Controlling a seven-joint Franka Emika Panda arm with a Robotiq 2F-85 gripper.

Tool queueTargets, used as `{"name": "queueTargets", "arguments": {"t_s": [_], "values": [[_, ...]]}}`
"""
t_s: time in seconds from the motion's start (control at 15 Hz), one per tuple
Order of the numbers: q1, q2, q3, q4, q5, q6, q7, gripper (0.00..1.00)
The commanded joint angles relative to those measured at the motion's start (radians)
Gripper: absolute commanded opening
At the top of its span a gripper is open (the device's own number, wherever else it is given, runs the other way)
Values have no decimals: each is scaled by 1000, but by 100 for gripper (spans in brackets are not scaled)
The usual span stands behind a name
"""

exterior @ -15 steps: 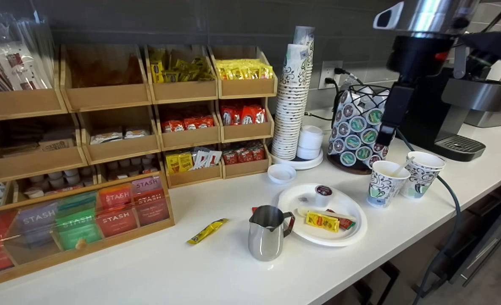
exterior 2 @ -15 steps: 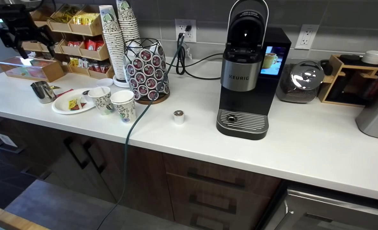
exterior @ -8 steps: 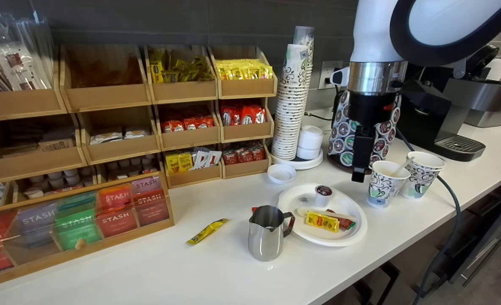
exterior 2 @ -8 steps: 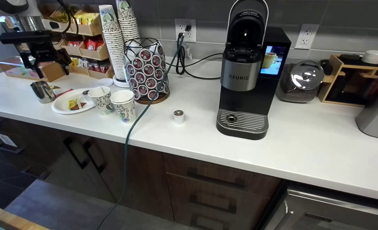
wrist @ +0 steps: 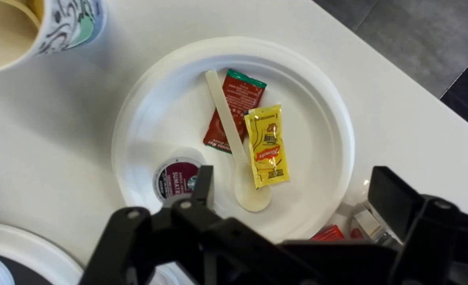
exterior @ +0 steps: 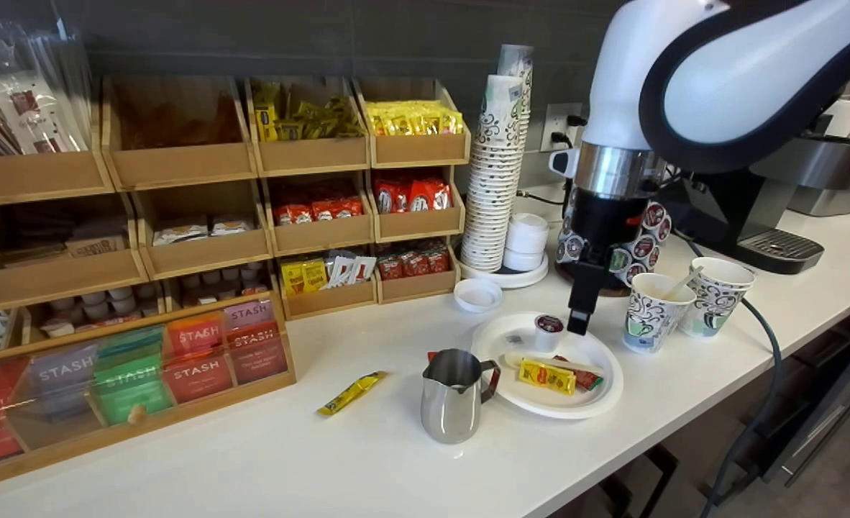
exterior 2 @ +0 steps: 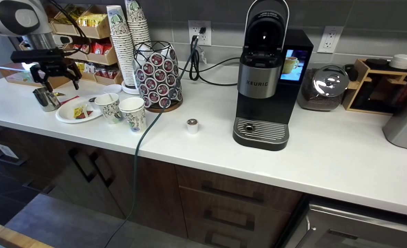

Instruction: Put the white spoon in the coffee cup on the right

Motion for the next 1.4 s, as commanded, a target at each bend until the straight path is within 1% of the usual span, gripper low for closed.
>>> {"name": "queueTargets", "arguments": {"t_s": [0.0,0.13,0.2,0.27,0.4,0.47,0.53,0.6,0.73,0.87,1.0,1.07,1.13,1.2,1.33], "values": [[-29,45,12,-53,24,110,-16,100],[-50,58,13,-77,44,159,-21,100],[-57,63,13,-84,47,177,-17,98],[-60,76,11,-83,40,190,-11,90],[-70,105,16,-65,35,191,-22,82],[-71,116,17,-57,31,184,-24,72],[-68,129,16,-48,20,178,-23,66],[-66,140,15,-40,14,177,-23,67],[-57,161,9,-20,-7,177,-8,71],[-51,177,5,2,-26,170,-2,71],[-50,196,7,27,-38,161,-5,68],[-49,206,8,38,-41,160,-6,63],[-51,216,11,49,-42,158,-11,61],[-50,223,10,59,-45,157,-9,50],[-49,240,10,78,-50,153,-9,53]]}}
